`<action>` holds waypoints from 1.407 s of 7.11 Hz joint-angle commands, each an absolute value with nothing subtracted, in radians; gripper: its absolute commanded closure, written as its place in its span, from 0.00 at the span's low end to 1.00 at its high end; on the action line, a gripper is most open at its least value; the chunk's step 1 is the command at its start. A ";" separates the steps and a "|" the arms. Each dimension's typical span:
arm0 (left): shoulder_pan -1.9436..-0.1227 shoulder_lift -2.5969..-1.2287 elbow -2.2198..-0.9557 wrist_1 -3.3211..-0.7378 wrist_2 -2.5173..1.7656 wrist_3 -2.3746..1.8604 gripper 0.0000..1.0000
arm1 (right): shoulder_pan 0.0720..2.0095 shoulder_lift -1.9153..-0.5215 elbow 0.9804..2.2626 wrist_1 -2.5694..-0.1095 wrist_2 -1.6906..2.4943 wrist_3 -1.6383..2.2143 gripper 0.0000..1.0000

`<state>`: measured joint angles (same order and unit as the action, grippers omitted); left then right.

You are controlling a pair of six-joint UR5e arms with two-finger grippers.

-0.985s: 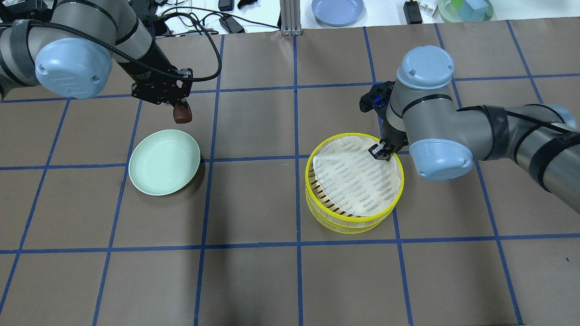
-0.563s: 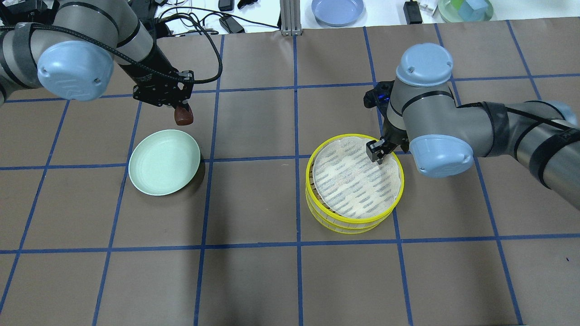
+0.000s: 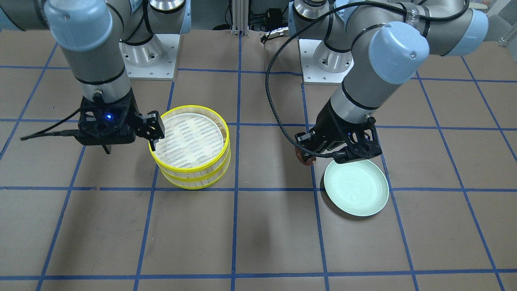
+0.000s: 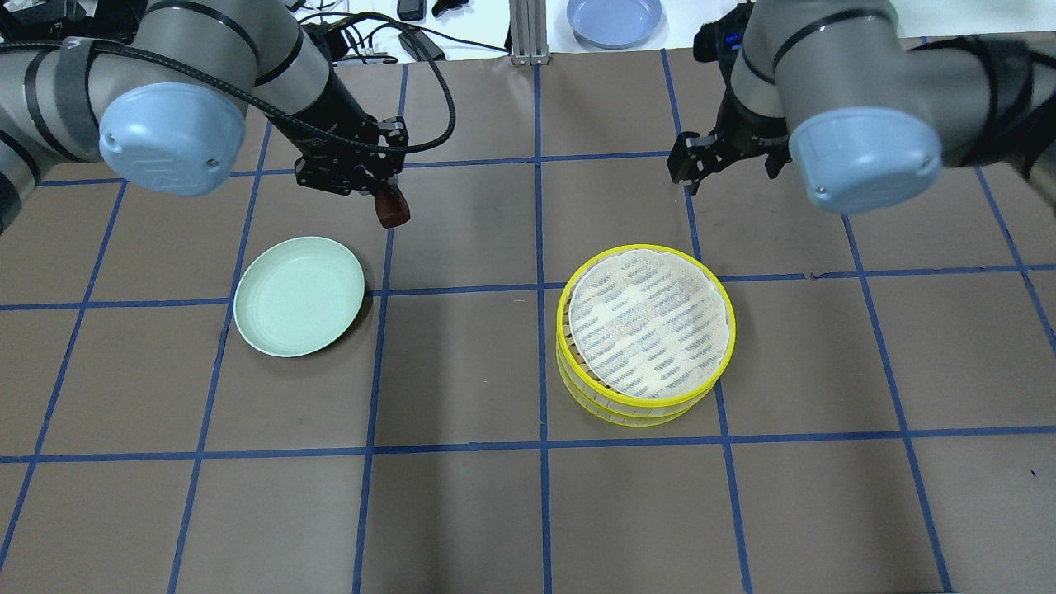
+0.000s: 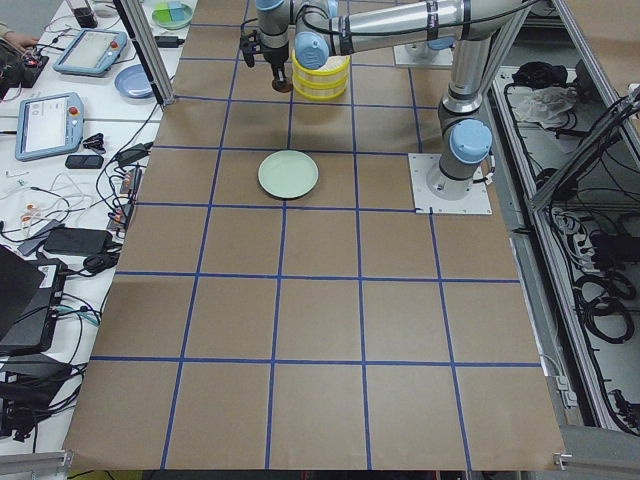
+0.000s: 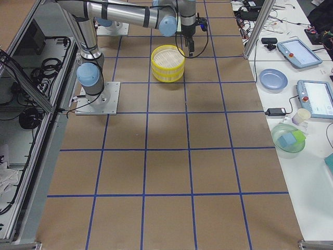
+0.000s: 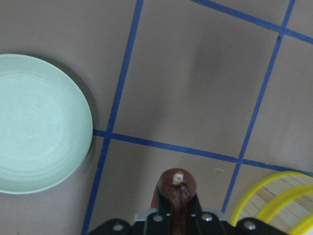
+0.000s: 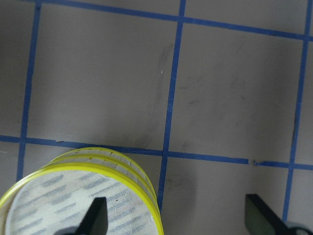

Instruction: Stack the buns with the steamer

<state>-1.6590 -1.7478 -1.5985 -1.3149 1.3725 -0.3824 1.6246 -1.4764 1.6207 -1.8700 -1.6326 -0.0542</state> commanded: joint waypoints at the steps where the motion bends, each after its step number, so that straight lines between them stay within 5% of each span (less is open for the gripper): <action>1: -1.849 -1.740 -1.600 -1.309 1.370 -0.594 1.00 | 1.629 -1.541 1.469 -1.711 -1.635 0.074 0.00; 6: -2.011 -1.801 -1.716 -1.140 1.272 -0.719 1.00 | 1.626 -1.591 1.462 -1.548 -1.624 0.205 0.00; 7: -2.011 -1.813 -1.727 -1.137 1.270 -0.719 0.93 | 1.629 -1.592 1.463 -1.545 -1.597 0.206 0.00; 9: -2.013 -1.831 -1.727 -1.135 1.270 -0.719 0.31 | 1.629 -1.594 1.470 -1.542 -1.597 0.204 0.00; 10: -2.016 -1.836 -1.724 -1.131 1.273 -0.715 0.11 | 1.629 -1.594 1.479 -1.542 -1.598 0.198 0.00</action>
<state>-2.0131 -1.8287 -1.7255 -1.1349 1.2711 -0.7184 1.6286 -1.5929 1.4701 -1.5428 -1.5989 0.2024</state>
